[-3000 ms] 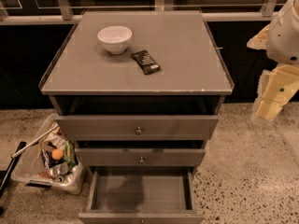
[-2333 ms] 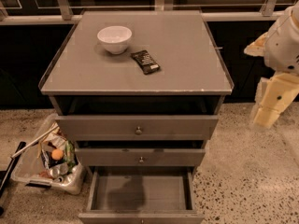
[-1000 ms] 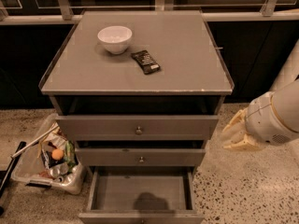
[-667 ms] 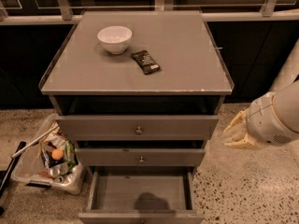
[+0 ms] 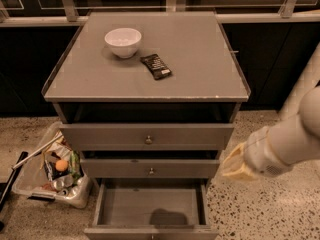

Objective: Close bottom drawer

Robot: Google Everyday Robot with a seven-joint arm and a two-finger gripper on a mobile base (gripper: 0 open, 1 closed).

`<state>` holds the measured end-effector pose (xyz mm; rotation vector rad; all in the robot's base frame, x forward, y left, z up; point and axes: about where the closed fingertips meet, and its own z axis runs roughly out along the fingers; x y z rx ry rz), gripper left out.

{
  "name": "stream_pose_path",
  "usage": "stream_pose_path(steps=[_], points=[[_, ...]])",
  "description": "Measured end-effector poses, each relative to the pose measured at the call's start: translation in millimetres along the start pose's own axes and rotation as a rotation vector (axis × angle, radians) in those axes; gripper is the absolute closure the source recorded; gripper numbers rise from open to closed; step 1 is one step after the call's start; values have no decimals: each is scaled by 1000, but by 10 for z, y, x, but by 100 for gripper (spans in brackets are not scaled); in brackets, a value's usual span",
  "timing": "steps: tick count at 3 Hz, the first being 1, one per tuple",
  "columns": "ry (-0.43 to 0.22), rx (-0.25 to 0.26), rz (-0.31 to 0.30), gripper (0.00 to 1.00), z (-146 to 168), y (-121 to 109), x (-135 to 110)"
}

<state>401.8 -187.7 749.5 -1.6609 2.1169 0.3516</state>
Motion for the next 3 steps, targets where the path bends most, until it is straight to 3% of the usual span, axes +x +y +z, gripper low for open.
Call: stream_pose_path(steps=[1, 2, 3], points=[[-54, -22, 50, 100, 746, 80, 336], [-73, -38, 86, 100, 1460, 114, 689], [-59, -89, 126, 100, 1994, 120, 991]])
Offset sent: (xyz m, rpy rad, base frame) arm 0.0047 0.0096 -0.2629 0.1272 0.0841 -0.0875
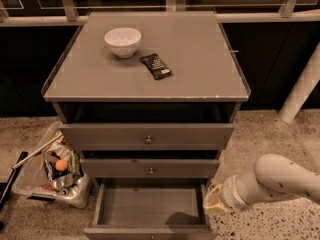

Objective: Close bottom drawer

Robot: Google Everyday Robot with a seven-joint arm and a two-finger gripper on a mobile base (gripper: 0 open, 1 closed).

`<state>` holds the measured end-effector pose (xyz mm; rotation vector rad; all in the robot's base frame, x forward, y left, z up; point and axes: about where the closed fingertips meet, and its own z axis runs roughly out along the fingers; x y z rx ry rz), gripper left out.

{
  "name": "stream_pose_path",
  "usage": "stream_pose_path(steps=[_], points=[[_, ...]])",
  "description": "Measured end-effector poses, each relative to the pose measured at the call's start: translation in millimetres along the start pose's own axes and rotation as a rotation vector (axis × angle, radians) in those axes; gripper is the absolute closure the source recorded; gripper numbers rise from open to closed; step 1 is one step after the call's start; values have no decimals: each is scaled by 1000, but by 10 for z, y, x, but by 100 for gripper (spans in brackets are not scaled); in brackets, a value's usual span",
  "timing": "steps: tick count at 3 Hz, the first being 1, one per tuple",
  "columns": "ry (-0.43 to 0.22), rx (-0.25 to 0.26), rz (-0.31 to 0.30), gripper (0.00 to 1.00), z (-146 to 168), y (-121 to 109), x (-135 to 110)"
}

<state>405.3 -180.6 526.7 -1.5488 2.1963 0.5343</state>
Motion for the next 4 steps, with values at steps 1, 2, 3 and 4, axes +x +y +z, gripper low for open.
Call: stream_pose_path(steps=[1, 2, 3, 4], points=[[-3, -18, 10, 100, 88, 33, 45], [23, -27, 6, 100, 266, 127, 76], [42, -67, 60, 100, 800, 199, 317], [-13, -80, 106, 100, 1430, 274, 635]])
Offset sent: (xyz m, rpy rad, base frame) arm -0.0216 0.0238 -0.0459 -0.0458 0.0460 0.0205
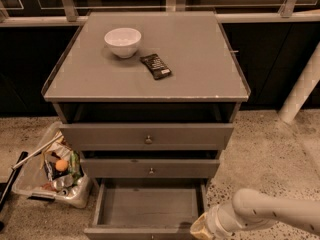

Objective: Close bottom drawer

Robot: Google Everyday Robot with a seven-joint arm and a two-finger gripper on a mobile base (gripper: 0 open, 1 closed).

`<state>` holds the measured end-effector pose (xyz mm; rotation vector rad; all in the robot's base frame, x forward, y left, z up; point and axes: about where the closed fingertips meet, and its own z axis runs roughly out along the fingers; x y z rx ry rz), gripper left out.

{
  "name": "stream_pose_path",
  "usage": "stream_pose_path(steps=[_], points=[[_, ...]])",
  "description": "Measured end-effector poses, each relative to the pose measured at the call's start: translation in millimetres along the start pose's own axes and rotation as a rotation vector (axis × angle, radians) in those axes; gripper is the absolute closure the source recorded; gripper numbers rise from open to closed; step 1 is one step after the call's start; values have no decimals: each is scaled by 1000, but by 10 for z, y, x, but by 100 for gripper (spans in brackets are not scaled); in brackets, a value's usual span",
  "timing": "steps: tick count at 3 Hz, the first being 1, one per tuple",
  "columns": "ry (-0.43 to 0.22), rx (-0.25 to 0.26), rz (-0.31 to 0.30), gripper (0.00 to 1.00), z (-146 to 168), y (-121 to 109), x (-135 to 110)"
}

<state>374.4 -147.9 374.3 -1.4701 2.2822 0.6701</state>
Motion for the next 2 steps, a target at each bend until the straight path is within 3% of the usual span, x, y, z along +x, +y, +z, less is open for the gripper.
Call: stream_pose_path(steps=[2], points=[[-25, 38, 48, 100, 797, -192, 714]])
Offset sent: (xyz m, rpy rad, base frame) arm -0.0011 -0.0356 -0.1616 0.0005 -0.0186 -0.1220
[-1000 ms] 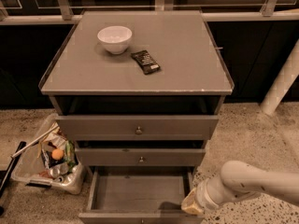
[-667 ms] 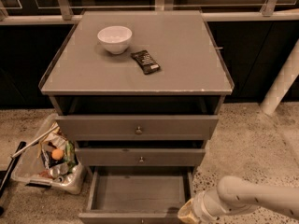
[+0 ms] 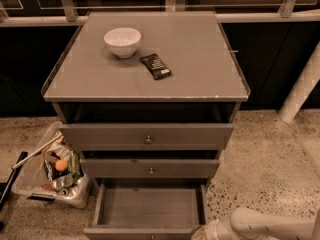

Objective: Close bottom drawer

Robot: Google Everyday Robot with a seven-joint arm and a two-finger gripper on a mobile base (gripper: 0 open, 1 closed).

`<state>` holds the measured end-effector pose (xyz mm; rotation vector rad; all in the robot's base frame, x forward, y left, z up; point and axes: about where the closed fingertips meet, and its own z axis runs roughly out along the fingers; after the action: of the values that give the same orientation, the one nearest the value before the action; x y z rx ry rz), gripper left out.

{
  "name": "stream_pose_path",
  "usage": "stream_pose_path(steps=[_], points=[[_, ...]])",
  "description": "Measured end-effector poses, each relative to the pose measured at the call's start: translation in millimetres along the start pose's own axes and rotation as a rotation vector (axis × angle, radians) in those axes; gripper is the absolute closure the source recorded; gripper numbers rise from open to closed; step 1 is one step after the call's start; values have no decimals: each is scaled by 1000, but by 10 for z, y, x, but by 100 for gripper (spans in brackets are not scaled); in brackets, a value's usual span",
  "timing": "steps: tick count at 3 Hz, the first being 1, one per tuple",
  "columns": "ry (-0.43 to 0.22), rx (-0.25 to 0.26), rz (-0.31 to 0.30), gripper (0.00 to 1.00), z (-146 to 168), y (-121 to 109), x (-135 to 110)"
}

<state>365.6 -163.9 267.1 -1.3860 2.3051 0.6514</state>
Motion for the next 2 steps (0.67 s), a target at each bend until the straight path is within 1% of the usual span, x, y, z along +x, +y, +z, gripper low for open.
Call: stream_pose_path(steps=[1, 2], points=[[-31, 19, 60, 100, 206, -214, 186], [-53, 10, 101, 100, 456, -276, 253]])
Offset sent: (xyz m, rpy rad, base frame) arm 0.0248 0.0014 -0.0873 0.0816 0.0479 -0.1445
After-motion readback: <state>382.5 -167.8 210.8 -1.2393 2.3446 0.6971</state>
